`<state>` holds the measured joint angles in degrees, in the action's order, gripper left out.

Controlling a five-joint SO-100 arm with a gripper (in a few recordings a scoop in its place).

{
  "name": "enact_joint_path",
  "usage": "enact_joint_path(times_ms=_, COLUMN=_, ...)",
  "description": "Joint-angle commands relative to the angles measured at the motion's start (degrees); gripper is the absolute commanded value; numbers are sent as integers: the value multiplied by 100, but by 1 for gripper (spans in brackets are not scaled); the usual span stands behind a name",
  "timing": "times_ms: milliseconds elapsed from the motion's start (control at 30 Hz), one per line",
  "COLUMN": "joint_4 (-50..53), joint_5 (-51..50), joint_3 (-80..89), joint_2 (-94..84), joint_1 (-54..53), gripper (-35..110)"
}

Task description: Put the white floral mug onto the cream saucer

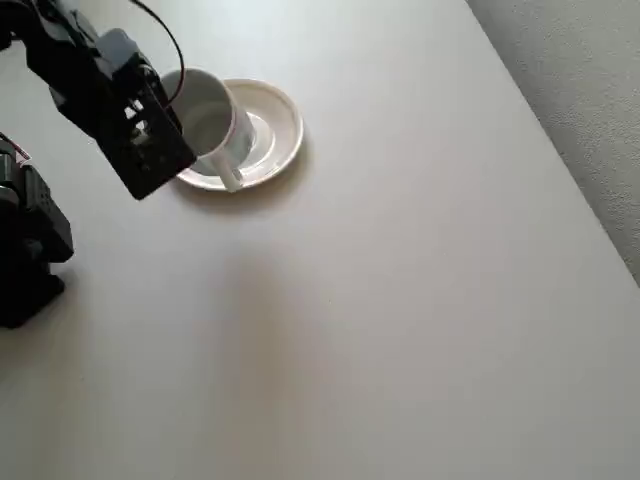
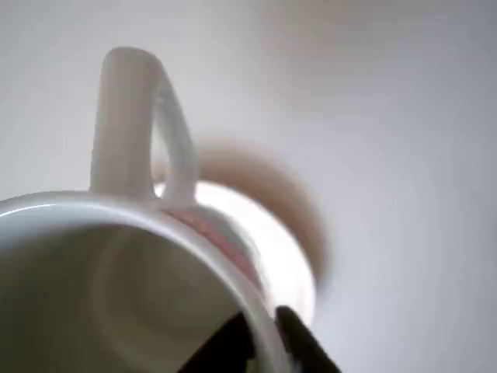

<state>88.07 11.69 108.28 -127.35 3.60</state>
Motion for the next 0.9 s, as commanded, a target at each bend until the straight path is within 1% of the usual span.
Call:
enact_joint_path(times_ms=0, joint_4=-220, joint_5=-79, joint_3=-817, joint_2=255, joint_1=439, gripper=-2)
enact_joint_path(times_ms=500, joint_4=-800, joint_5=-624, joint_3=-747, joint_2=1257, joint_1=1573, gripper=-2)
enact_joint_path(times_ms=667, joint_4=-976, joint_5=-642, joint_3=-738, joint_2=1529, joint_1=1705, gripper=-2)
enact_joint_path(times_ms=867, joint_4=-1116, joint_5=-545, joint_3=-677, joint_2=1696, joint_1=1608, gripper=-2)
